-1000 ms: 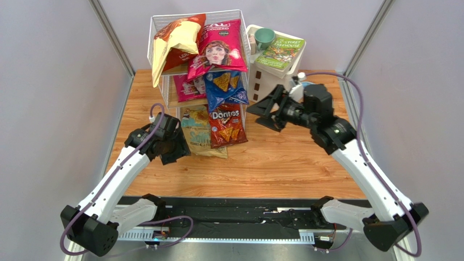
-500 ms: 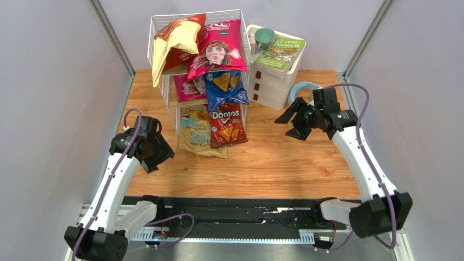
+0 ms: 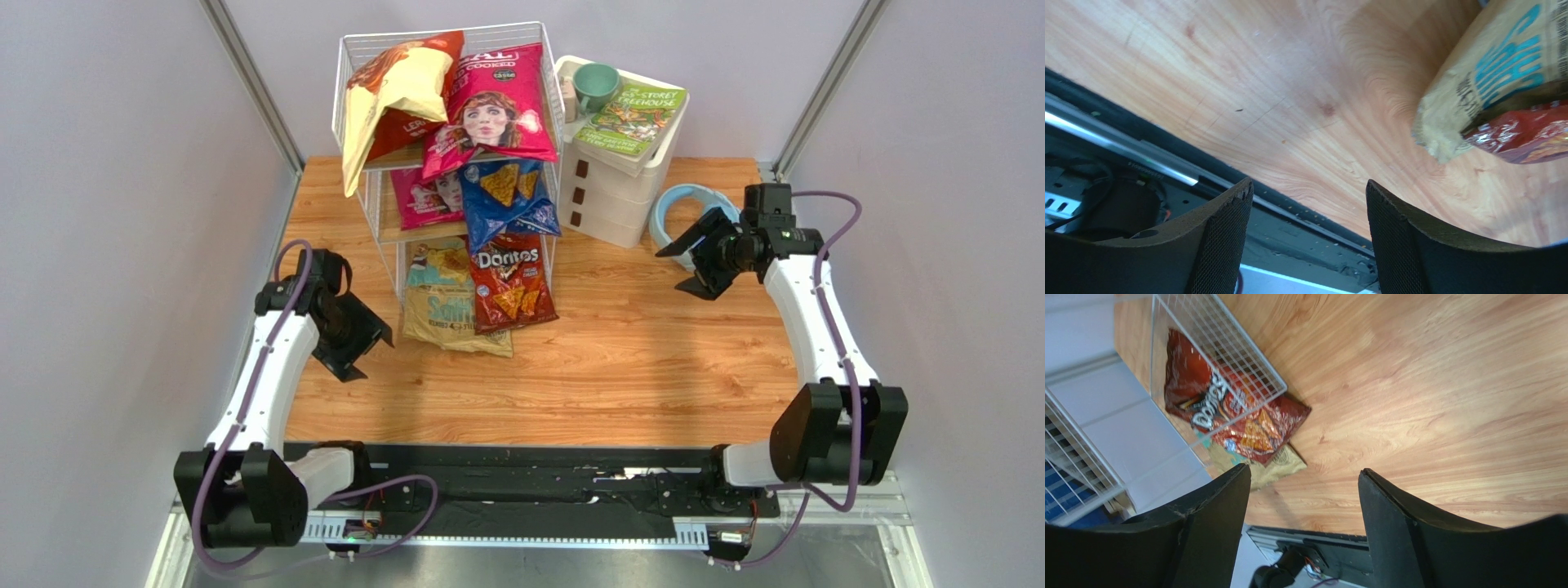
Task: Place and organize the chips bags onto the shelf
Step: Reset both arms
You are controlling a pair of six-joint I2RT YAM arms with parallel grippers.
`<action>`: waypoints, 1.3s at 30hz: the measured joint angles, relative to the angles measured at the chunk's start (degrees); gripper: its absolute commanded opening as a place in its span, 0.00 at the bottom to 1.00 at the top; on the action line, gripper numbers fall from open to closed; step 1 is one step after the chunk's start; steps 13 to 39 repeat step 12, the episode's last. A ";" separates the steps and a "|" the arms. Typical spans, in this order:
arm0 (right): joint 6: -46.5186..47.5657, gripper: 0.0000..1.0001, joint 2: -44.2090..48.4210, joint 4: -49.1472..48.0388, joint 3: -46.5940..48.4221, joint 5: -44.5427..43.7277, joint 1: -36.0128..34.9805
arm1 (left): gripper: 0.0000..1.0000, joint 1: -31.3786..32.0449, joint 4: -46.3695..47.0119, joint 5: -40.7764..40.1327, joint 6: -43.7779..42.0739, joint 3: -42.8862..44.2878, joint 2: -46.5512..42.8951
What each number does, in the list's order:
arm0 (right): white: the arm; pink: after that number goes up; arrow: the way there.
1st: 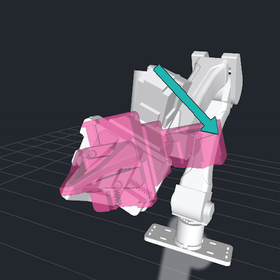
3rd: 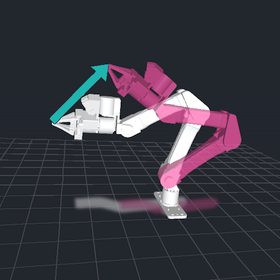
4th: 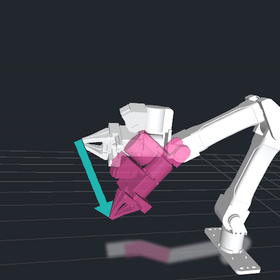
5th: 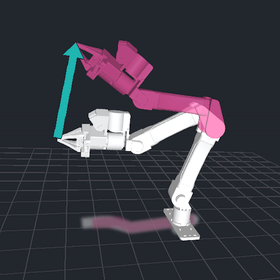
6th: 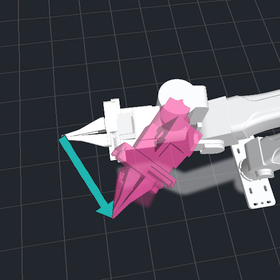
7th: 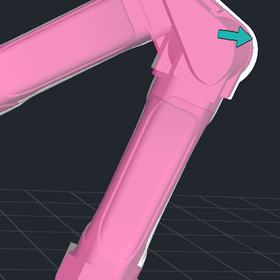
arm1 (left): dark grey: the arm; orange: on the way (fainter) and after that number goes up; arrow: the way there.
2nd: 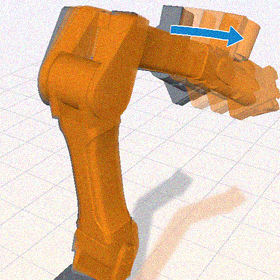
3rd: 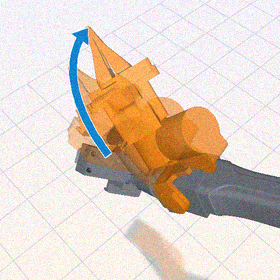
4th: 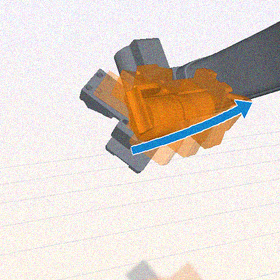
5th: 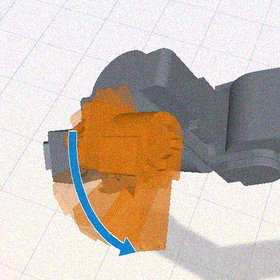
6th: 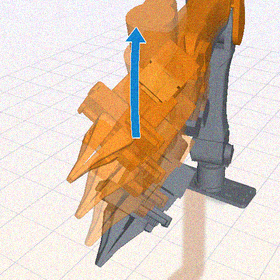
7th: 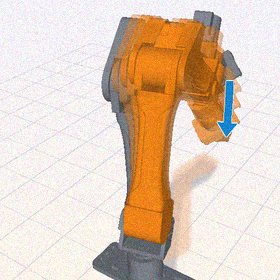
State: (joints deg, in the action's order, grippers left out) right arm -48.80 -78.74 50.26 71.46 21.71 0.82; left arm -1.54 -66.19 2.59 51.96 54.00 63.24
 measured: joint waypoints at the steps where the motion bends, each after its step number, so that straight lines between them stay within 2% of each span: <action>1: -0.02 0.70 -0.59 -0.11 0.42 -0.13 0.87 | 0.73 0.00 0.39 0.17 0.17 0.31 0.55; 12: -4.76 0.69 -3.89 0.70 6.62 -0.13 3.76 | 0.74 -1.79 0.22 -0.76 -1.09 10.47 8.44; 39: -4.76 0.69 -3.89 0.70 6.62 -0.13 3.76 | 0.74 -1.79 0.22 -0.76 -1.09 10.47 8.44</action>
